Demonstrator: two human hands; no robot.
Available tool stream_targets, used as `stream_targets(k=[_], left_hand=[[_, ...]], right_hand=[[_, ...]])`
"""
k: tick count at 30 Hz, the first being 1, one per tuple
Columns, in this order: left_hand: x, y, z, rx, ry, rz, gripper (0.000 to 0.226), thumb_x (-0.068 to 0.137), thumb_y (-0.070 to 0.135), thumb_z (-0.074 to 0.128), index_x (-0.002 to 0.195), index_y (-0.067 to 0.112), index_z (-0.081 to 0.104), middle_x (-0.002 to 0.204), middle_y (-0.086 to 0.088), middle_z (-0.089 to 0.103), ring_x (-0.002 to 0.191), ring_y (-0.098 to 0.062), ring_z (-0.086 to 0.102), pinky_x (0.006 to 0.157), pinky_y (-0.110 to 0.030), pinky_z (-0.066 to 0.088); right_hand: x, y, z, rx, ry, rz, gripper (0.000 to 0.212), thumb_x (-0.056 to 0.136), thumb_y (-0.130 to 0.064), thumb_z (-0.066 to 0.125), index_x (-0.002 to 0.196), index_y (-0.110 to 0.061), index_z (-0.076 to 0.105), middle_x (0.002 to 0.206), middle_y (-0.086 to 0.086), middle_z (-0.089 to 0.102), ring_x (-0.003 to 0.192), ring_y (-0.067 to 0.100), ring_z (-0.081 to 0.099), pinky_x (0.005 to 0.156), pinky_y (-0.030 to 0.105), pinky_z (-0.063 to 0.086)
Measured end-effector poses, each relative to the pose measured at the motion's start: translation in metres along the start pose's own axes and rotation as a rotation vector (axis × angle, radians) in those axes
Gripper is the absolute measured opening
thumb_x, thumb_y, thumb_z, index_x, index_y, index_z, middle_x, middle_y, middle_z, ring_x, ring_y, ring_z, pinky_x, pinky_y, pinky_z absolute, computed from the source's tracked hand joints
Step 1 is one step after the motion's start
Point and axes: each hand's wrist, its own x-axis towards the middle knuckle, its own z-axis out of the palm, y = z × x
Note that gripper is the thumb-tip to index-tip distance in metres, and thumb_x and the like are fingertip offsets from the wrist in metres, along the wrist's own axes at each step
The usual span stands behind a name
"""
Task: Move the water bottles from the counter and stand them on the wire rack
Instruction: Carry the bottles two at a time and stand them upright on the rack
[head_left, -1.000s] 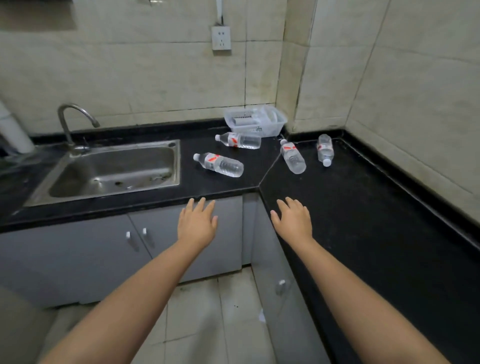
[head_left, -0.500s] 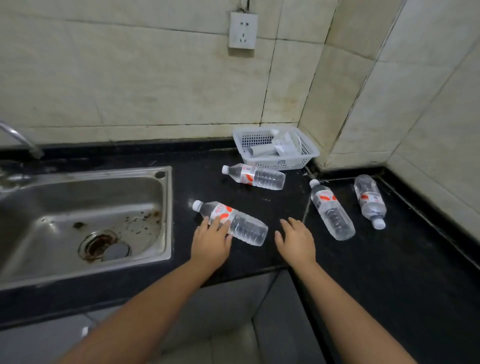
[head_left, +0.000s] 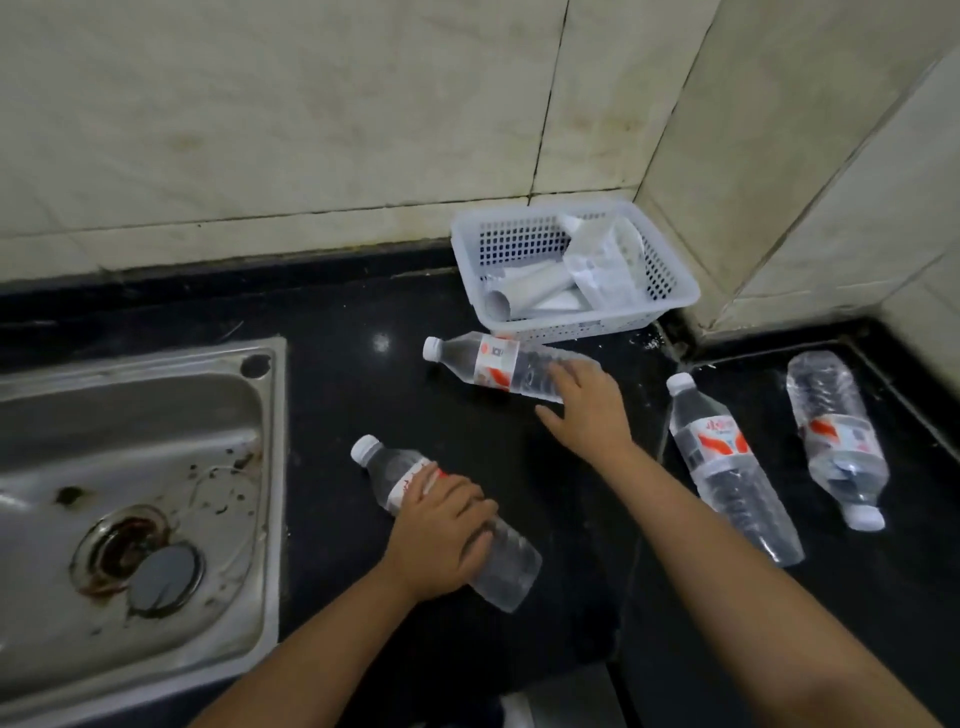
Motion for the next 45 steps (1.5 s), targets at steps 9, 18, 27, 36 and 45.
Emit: stream_targets(k=[9,18,27,36,45], left_hand=[[-0.011,-0.036,-0.024,-0.027,0.026,-0.119,0.011,0.077,0.032,0.045,0.077,0.028,0.056,0.079,0.009,0.061,0.089,-0.009,0.045,0.102,-0.045,0.022],[-0.011,-0.009,-0.046,-0.092,-0.092,-0.881,0.053,0.08,0.021,0.064,0.126,0.002,0.046,0.128,-0.02,0.044,0.119,-0.04,0.037,0.1,-0.047,0.034],[-0.009,-0.024,-0.053,-0.249,-0.243,-0.714,0.09,0.076,0.019,0.067,0.146,0.003,0.012,0.155,-0.006,0.007,0.142,-0.025,0.002,0.119,-0.037,0.014],[-0.004,-0.024,-0.049,-0.187,-0.318,-0.904,0.083,0.084,0.036,0.061,0.146,0.035,0.006,0.147,-0.016,0.016,0.127,-0.036,0.036,0.1,-0.044,0.04],[-0.017,-0.035,-0.06,-0.32,-0.359,-0.723,0.079,0.087,0.033,0.057,0.146,0.035,0.004,0.14,-0.016,0.029,0.119,-0.034,0.047,0.096,-0.039,0.043]], right_hand=[[0.051,-0.008,0.005,-0.117,-0.154,-0.041,0.075,0.078,-0.041,0.064,0.137,-0.012,0.029,0.134,0.016,0.038,0.122,0.031,0.039,0.104,0.042,0.031],[-0.053,-0.035,0.001,-0.09,-0.437,0.267,0.08,0.073,-0.046,0.069,0.131,-0.007,0.029,0.133,0.014,0.037,0.124,0.03,0.039,0.097,0.039,0.041],[-0.069,-0.058,0.016,0.039,-0.369,0.192,0.093,0.082,-0.038,0.063,0.146,-0.028,-0.004,0.147,0.015,0.019,0.128,0.034,0.036,0.098,0.044,0.041],[-0.07,-0.064,0.028,-0.059,-0.253,0.174,0.074,0.086,-0.041,0.056,0.143,-0.039,0.01,0.132,0.015,0.035,0.115,0.032,0.045,0.092,0.04,0.043],[-0.141,-0.089,0.03,0.036,-0.203,0.457,0.072,0.085,-0.039,0.058,0.142,-0.039,0.013,0.131,0.015,0.037,0.116,0.033,0.045,0.092,0.042,0.044]])
